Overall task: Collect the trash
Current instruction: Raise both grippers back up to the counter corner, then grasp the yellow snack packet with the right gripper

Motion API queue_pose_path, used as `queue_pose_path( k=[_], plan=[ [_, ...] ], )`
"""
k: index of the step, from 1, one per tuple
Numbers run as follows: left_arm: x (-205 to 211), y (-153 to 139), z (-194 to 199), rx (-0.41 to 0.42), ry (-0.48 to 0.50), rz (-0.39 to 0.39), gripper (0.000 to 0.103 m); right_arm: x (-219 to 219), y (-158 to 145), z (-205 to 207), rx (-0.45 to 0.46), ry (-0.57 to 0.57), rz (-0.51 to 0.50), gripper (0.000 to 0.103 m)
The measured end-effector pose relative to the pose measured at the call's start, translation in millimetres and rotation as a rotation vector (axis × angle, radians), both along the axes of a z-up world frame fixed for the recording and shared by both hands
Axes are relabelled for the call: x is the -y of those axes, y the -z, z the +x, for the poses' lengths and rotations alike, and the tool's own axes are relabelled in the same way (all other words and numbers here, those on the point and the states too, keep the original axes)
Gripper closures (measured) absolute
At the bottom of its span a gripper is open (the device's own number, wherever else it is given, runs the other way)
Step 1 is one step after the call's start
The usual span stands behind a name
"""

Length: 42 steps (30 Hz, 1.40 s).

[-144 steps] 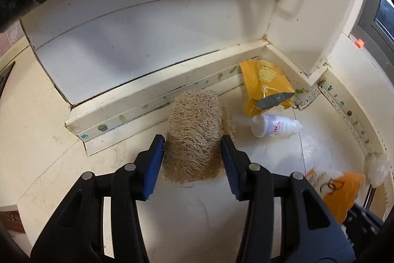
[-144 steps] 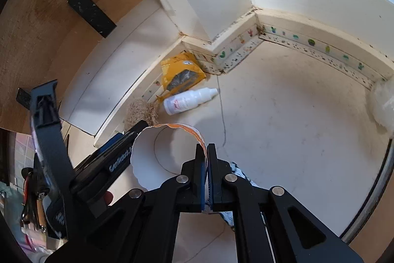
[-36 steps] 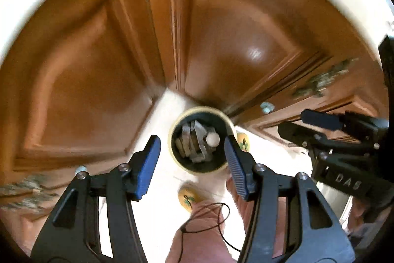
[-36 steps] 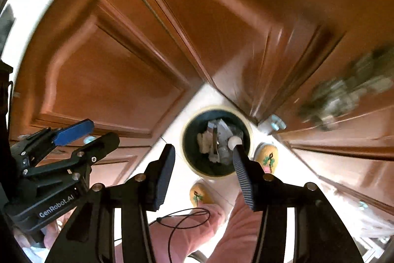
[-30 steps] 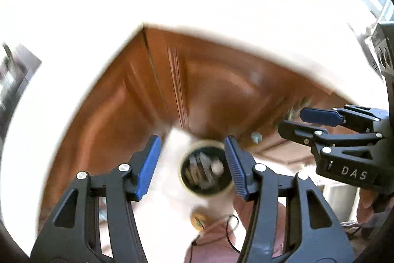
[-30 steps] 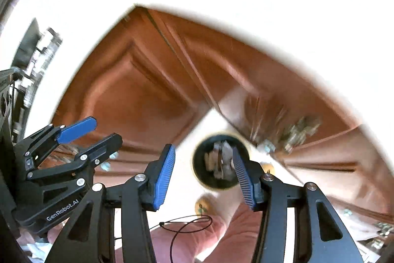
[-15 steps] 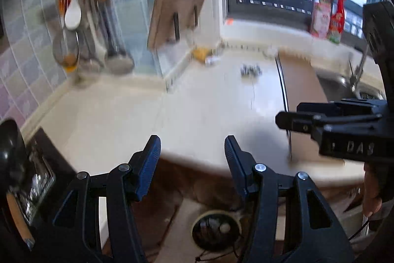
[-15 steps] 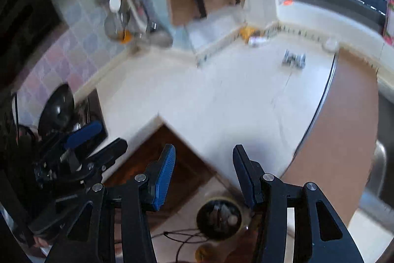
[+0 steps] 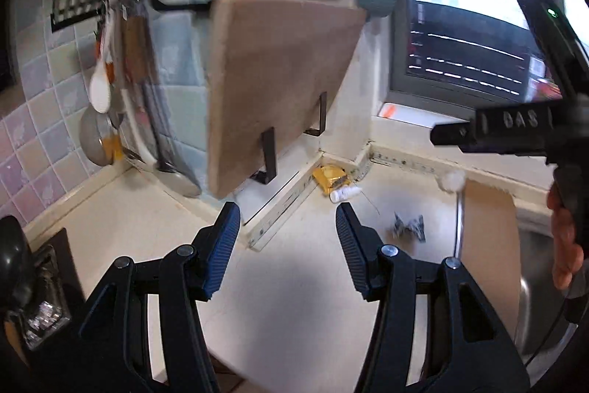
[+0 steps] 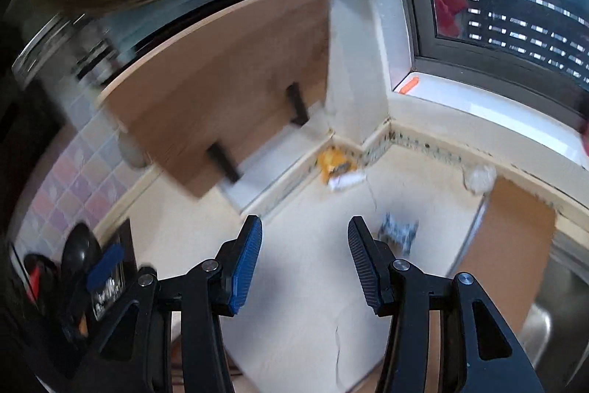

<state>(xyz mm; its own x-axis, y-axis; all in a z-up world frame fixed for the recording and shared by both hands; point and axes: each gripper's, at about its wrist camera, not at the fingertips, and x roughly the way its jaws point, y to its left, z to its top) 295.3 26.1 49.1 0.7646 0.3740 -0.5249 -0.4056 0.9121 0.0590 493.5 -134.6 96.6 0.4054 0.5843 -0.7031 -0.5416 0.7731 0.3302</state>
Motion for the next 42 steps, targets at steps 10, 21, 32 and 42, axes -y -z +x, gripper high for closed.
queue_pose_path(
  k=[10,21,32,42],
  plan=[
    [-15,81,106,-0.068,-0.173,-0.093,0.052,-63,110,187,-0.173,-0.072,0.004,0.053],
    [-46,143,129,-0.116,-0.328,-0.142,0.052,-140,212,239,-0.205,-0.171,-0.035,0.041],
    [-56,162,133,-0.136,-0.352,-0.187,0.052,-182,253,255,-0.177,-0.242,-0.116,0.054],
    [-52,176,145,-0.129,-0.234,-0.277,0.052,-160,260,244,-0.192,-0.277,-0.143,0.084]
  ],
)
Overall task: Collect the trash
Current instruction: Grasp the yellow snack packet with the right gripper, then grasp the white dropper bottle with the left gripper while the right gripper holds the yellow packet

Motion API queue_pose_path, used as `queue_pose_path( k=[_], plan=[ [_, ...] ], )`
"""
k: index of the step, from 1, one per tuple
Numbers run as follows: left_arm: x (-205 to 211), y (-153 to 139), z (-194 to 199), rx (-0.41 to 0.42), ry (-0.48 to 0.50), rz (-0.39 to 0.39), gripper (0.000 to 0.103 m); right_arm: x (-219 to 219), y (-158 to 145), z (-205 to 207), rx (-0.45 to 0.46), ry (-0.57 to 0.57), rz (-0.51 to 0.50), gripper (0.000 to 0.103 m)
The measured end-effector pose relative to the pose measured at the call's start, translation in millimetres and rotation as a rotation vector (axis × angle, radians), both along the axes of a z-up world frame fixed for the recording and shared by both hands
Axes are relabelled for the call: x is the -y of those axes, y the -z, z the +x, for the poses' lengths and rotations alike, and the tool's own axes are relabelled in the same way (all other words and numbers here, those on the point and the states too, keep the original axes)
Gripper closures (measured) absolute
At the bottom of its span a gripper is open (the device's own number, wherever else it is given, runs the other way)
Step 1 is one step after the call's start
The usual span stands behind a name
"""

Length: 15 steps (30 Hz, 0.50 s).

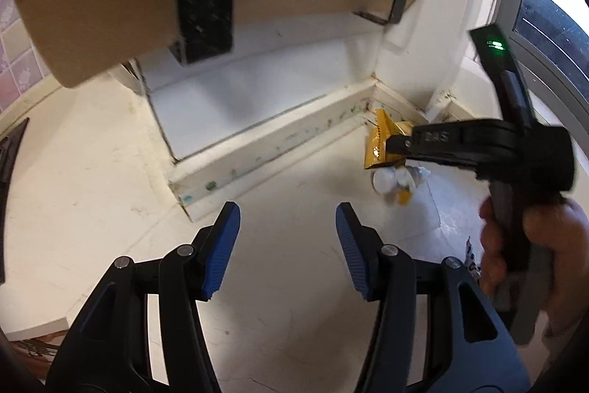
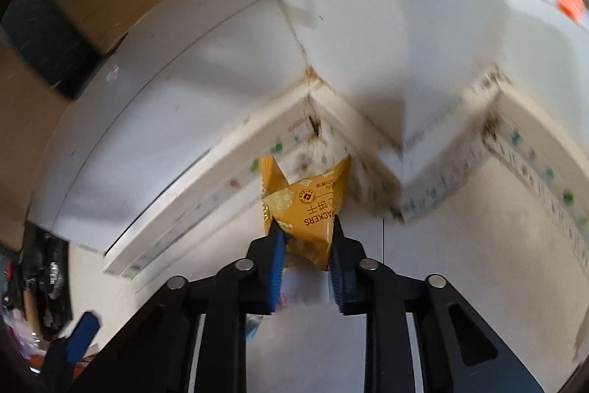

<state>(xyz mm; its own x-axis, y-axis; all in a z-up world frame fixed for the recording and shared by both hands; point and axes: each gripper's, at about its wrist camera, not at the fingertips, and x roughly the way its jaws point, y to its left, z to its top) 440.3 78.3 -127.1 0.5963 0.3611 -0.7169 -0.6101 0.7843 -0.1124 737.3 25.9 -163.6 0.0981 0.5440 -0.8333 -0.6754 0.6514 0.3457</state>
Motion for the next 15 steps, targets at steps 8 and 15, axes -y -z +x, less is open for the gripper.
queue_pose_path(
  k=[8,15],
  plan=[
    [-1,11,5,-0.007,0.04,-0.126,0.052,62,7,-25,-0.148,0.072,0.08,0.086],
    [22,6,26,-0.026,0.193,-0.176,0.052,124,8,-51,-0.222,0.154,0.194,0.088]
  ],
)
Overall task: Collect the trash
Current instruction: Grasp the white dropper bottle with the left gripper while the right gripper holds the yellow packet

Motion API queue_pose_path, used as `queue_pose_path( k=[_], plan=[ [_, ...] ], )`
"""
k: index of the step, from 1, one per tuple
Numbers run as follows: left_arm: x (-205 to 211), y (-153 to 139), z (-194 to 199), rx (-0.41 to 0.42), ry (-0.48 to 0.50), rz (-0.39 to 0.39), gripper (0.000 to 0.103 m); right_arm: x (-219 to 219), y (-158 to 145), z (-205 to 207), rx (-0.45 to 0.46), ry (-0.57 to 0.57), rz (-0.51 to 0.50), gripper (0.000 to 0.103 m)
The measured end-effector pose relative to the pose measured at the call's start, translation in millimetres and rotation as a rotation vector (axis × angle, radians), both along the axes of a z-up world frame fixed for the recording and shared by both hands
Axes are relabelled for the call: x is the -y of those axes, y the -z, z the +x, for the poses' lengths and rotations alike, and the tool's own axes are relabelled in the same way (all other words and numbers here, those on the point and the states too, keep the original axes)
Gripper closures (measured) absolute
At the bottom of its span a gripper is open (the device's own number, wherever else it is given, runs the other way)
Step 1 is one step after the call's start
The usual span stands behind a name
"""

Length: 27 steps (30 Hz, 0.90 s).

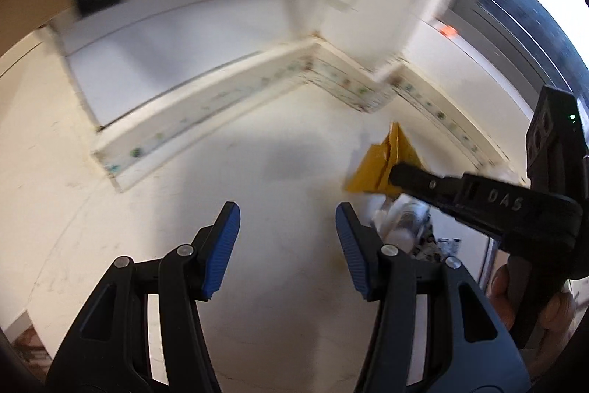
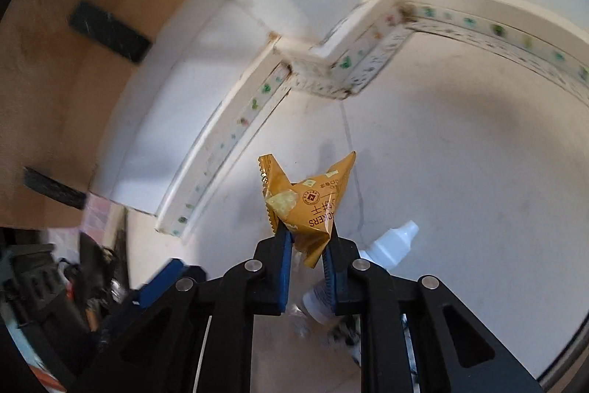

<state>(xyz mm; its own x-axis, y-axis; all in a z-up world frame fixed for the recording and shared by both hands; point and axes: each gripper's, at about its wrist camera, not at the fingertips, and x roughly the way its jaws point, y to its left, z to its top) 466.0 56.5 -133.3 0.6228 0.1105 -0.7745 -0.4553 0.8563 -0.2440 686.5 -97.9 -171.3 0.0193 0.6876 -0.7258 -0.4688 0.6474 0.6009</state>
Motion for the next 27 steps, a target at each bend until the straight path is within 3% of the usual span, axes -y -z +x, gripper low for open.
queue_pose_path(
  k=[5,9,17,27],
  plan=[
    [24,-7,25,-0.001,0.132,-0.013,0.052,45,-19,6,0.014,0.12,0.094,0.089],
    [38,-8,48,-0.034,0.266,-0.051,0.052,73,-27,11,0.017,0.187,0.103,0.089],
    [51,9,78,-0.153,0.375,-0.074,0.052,107,-16,8,-0.008,0.232,0.12,0.089],
    [67,28,97,-0.235,0.454,-0.025,0.052,136,-24,10,0.049,0.318,0.137,0.089]
  ],
)
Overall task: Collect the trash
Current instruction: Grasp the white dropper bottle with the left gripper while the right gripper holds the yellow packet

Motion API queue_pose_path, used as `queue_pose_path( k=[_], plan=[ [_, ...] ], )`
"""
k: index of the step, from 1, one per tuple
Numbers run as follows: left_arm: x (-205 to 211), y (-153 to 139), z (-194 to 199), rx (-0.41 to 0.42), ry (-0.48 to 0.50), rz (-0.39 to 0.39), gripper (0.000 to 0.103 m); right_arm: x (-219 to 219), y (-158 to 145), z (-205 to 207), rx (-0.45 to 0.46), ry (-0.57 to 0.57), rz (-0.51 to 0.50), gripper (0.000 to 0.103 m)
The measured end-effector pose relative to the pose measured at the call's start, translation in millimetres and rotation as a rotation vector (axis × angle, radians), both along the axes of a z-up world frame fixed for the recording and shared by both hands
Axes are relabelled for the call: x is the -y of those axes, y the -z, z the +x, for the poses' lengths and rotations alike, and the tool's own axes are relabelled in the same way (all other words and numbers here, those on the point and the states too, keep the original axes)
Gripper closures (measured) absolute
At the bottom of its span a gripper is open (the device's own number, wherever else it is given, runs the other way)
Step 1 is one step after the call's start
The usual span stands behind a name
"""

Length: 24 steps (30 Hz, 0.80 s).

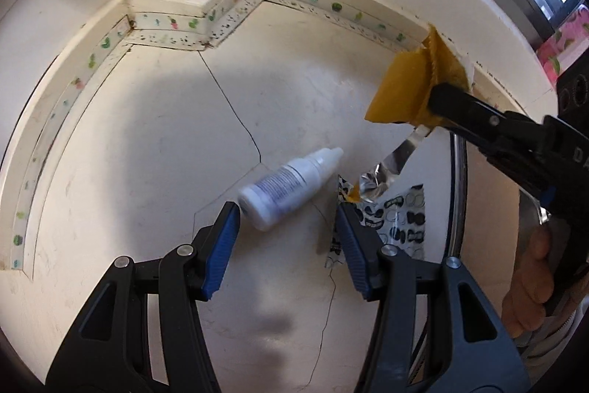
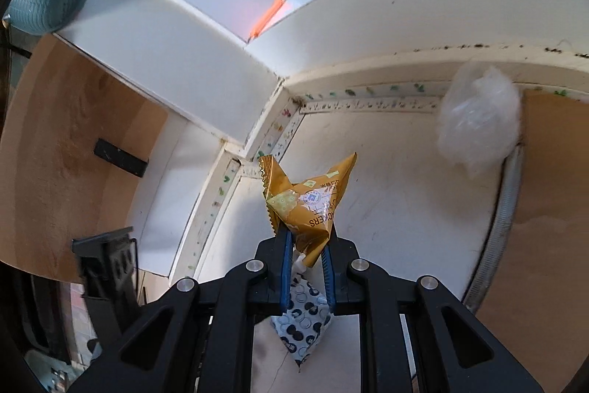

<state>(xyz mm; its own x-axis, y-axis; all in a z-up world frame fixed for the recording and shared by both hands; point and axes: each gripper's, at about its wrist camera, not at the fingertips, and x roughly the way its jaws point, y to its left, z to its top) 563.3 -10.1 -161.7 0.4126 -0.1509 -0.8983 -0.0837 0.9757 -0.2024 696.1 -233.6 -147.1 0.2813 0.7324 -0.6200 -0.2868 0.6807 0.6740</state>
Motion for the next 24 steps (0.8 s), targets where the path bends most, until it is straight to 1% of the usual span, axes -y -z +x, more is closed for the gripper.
queue_pose_path(
  k=[6,8,11,12,13,16,17,18,20,24],
  plan=[
    [3,0,10,-0.007,0.036,0.064,0.052,7,3,-2,-0.004,-0.002,-0.004,0.089],
    [3,-2,12,-0.003,0.051,0.113,0.052,7,5,-2,-0.014,0.001,0.004,0.089],
    [3,-8,18,0.016,0.072,0.219,0.052,8,5,-1,-0.015,0.004,0.016,0.089],
    [4,-12,21,0.025,0.088,0.267,0.052,8,6,-1,-0.014,0.005,0.017,0.089],
    [5,-15,22,0.03,0.102,0.292,0.052,9,6,-1,-0.016,0.004,0.019,0.089],
    [14,-24,32,0.052,0.177,0.389,0.052,10,8,-1,-0.023,0.007,0.028,0.089],
    [20,-26,39,0.056,0.221,0.423,0.052,10,9,0,-0.024,0.009,0.032,0.089],
    [25,-26,44,0.053,0.263,0.439,0.052,11,9,0,-0.023,0.011,0.034,0.089],
    [34,-23,53,0.029,0.343,0.462,0.052,14,10,0,-0.022,0.013,0.042,0.089],
    [40,-11,71,-0.037,0.419,0.463,0.052,21,12,3,-0.029,0.023,0.057,0.089]
  ],
)
